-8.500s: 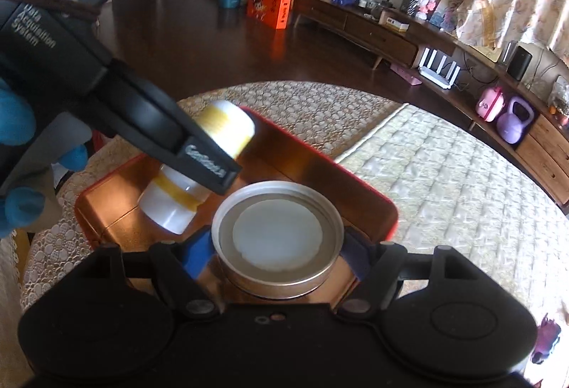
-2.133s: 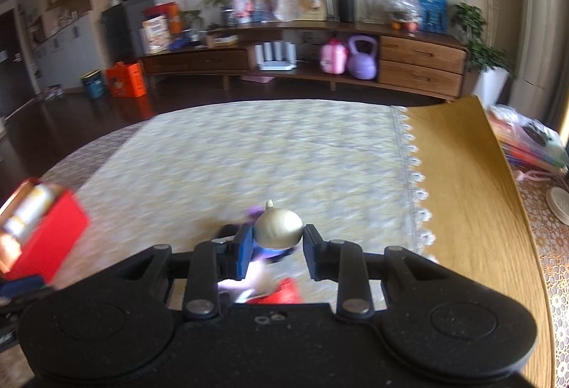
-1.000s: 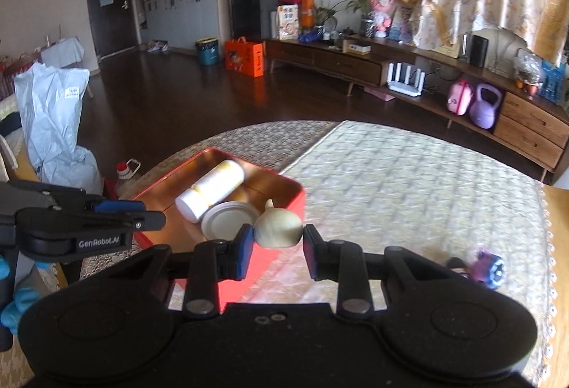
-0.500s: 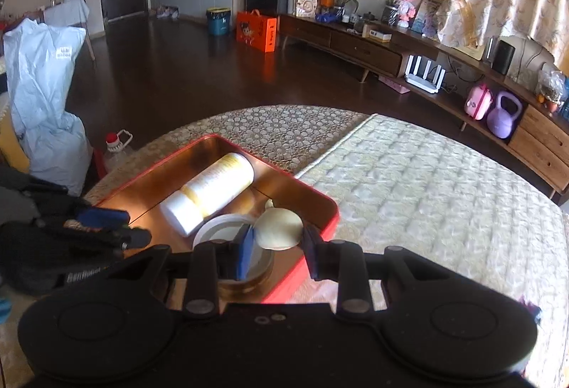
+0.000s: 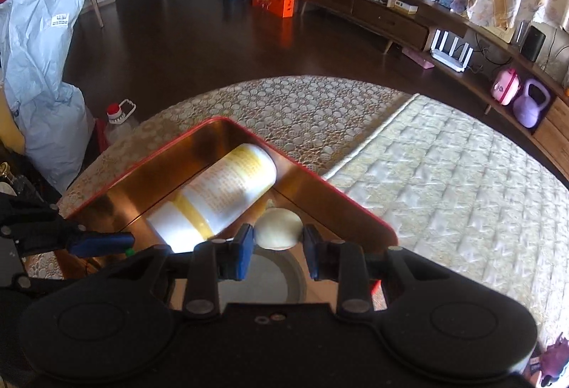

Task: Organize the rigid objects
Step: 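Carry the pawn with the left tool to the red box while the right tool drops the ball inside, then lower the green pawn into the red box and open the left tool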

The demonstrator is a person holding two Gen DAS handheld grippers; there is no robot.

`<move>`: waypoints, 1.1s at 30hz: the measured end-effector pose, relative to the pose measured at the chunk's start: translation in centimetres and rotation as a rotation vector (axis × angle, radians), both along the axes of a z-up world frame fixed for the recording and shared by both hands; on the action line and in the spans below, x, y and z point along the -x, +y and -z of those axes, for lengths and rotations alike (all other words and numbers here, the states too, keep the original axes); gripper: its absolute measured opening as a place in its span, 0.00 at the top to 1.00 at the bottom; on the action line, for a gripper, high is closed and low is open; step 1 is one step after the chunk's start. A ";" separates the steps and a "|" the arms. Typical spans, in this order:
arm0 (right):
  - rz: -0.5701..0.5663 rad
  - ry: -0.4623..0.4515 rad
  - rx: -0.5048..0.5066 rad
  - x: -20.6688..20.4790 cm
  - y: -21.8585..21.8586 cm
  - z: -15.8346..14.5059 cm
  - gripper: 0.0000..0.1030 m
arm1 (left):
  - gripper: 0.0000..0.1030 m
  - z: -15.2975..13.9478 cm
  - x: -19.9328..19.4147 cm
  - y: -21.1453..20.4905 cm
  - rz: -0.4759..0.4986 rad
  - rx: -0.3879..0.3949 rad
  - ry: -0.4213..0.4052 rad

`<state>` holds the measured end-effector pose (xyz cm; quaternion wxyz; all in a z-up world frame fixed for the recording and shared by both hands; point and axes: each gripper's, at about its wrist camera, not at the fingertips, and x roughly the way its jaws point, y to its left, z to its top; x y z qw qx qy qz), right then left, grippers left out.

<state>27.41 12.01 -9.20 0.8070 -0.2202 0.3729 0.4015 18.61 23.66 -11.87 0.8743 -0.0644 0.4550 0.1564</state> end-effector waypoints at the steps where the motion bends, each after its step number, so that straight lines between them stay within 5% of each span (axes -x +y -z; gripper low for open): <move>1: 0.007 0.002 0.001 -0.2 0.1 0.1 0.71 | 0.76 0.1 -0.1 0.0 0.001 -0.005 0.002; 16: 0.022 0.035 -0.010 -1.0 0.3 0.4 0.69 | 0.76 0.5 -1.2 -0.7 0.030 -0.096 0.018; 33: 0.010 0.039 -0.116 1.3 -2.9 -3.4 0.55 | 0.75 0.0 -1.0 -0.9 0.032 -0.065 0.060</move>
